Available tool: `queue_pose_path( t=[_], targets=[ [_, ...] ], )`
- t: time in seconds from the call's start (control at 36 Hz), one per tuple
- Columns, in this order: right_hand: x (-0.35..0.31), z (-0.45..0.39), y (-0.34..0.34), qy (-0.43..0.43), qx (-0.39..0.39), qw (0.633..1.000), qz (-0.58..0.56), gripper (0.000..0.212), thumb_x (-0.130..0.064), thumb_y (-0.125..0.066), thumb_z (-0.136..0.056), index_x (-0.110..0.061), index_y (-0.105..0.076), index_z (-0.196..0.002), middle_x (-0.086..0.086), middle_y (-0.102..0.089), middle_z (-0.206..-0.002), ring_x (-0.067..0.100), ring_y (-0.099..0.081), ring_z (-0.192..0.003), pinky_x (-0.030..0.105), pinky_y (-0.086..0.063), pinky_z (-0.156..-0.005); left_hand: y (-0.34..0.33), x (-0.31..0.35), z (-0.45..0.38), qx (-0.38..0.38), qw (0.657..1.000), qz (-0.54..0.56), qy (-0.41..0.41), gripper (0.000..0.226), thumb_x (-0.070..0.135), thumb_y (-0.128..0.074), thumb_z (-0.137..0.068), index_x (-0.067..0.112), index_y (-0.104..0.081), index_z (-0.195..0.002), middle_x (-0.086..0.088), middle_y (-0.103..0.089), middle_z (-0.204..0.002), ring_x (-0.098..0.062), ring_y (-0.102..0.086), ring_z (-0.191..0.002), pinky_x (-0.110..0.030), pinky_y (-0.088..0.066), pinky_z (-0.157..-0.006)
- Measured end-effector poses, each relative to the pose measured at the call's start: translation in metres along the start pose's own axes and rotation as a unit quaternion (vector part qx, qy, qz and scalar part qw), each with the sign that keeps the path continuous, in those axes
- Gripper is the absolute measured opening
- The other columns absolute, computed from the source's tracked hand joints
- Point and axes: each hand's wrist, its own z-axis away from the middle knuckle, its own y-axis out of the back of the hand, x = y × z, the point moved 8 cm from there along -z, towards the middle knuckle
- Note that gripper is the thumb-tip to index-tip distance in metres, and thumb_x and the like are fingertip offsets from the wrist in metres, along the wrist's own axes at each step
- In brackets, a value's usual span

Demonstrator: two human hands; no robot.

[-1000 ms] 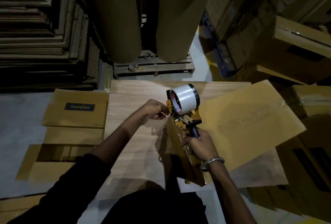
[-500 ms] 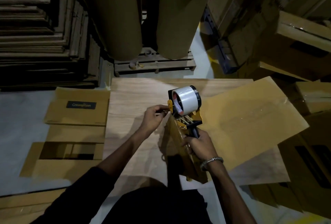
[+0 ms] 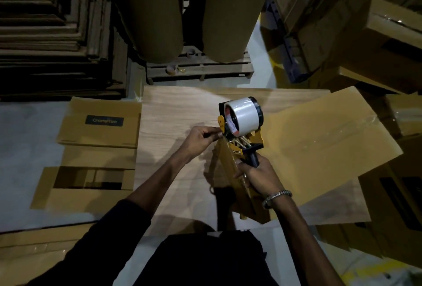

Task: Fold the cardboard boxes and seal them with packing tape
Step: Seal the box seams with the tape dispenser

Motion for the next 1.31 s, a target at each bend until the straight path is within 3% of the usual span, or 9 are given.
queue_pose_path(
  t=[0.08, 0.17, 0.36, 0.47, 0.61, 0.78, 0.89, 1.08, 1.31],
  targets=[
    [0.008, 0.004, 0.002, 0.010, 0.008, 1.000, 0.015, 0.009, -0.032, -0.072, -0.095, -0.026, -0.067, -0.100, -0.001, -0.077, -0.077, 0.016, -0.060, -0.055, 0.032, -0.048, -0.056, -0.001, -0.006, -0.004, 0.002, 1.000, -0.028, 0.009, 0.026, -0.003, -0.071, -0.094, 0.000, -0.073, -0.120, 0.002, -0.079, -0.105, 0.005, -0.071, -0.090, -0.017, -0.053, -0.088],
    [0.027, 0.013, 0.008, 0.007, 0.029, 0.999, 0.035, 0.013, -0.039, -0.074, -0.093, -0.027, -0.070, -0.096, -0.002, -0.074, -0.074, 0.016, -0.063, -0.054, 0.032, -0.049, -0.054, -0.006, -0.022, -0.003, -0.023, 0.997, -0.062, 0.027, 0.025, -0.002, -0.074, -0.093, -0.008, -0.073, -0.117, -0.013, -0.076, -0.114, 0.008, -0.069, -0.090, -0.024, -0.050, -0.089],
    [0.029, 0.003, 0.012, 0.006, -0.004, 1.000, 0.005, 0.012, -0.018, -0.072, -0.095, -0.007, -0.076, -0.096, 0.001, -0.080, -0.094, 0.022, -0.051, -0.043, 0.031, -0.043, -0.051, -0.016, -0.030, 0.006, -0.025, 0.994, 0.017, 0.106, 0.014, 0.031, -0.065, -0.103, 0.027, -0.079, -0.103, 0.009, -0.079, -0.104, -0.005, -0.072, -0.103, -0.029, -0.048, -0.093],
    [0.038, 0.005, 0.011, -0.001, 0.004, 1.000, -0.006, 0.015, -0.020, -0.071, -0.095, -0.005, -0.075, -0.094, 0.002, -0.080, -0.094, 0.023, -0.050, -0.043, 0.032, -0.042, -0.052, -0.029, -0.020, 0.009, -0.043, 0.991, 0.030, 0.126, 0.019, 0.021, -0.068, -0.100, 0.019, -0.078, -0.116, 0.003, -0.077, -0.111, -0.009, -0.071, -0.107, -0.031, -0.050, -0.083],
    [0.037, 0.007, 0.009, -0.001, -0.006, 0.999, -0.035, 0.016, -0.023, -0.068, -0.098, -0.010, -0.072, -0.107, 0.008, -0.079, -0.090, 0.025, -0.052, -0.045, 0.031, -0.041, -0.048, -0.027, -0.024, 0.015, -0.059, 0.982, 0.033, 0.179, 0.015, 0.027, -0.070, -0.098, 0.027, -0.079, -0.110, 0.005, -0.077, -0.116, -0.015, -0.065, -0.126, -0.043, -0.057, -0.092],
    [0.030, 0.008, 0.011, 0.012, 0.007, 0.999, -0.039, 0.014, -0.014, -0.071, -0.091, -0.007, -0.074, -0.103, 0.022, -0.075, -0.090, 0.027, -0.055, -0.049, 0.031, -0.043, -0.047, -0.017, 0.009, 0.011, -0.014, 0.990, -0.037, 0.139, 0.017, 0.018, -0.073, -0.096, 0.033, -0.078, -0.102, 0.009, -0.079, -0.099, -0.013, -0.071, -0.111, -0.043, -0.060, -0.085],
    [0.024, 0.013, 0.011, 0.034, 0.029, 0.999, -0.014, 0.008, -0.018, -0.071, -0.094, -0.010, -0.072, -0.096, 0.005, -0.078, -0.080, 0.029, -0.061, -0.051, 0.033, -0.048, -0.051, -0.018, 0.026, 0.011, -0.003, 0.985, -0.111, 0.130, 0.025, 0.012, -0.070, -0.094, 0.035, -0.079, -0.092, 0.015, -0.076, -0.083, -0.012, -0.069, -0.099, -0.037, -0.054, -0.077],
    [0.027, 0.031, 0.008, 0.047, 0.026, 0.998, -0.027, 0.006, -0.023, -0.071, -0.096, -0.018, -0.074, -0.098, 0.001, -0.077, -0.082, 0.016, -0.066, -0.058, 0.022, -0.048, -0.048, -0.022, 0.031, 0.012, 0.035, 0.975, -0.188, 0.117, 0.018, 0.021, -0.073, -0.085, 0.036, -0.083, -0.080, -0.009, -0.078, -0.105, -0.024, -0.062, -0.094, -0.041, -0.045, -0.073],
    [0.047, 0.047, 0.019, 0.042, 0.027, 0.999, 0.006, 0.008, -0.031, -0.072, -0.095, -0.028, -0.073, -0.103, 0.003, -0.076, -0.080, 0.015, -0.067, -0.055, 0.029, -0.048, -0.054, -0.025, 0.042, 0.014, 0.051, 0.964, -0.240, 0.101, 0.021, 0.019, -0.074, -0.088, 0.038, -0.082, -0.091, -0.005, -0.079, -0.100, -0.031, -0.072, -0.103, -0.038, -0.049, -0.065]
  ],
)
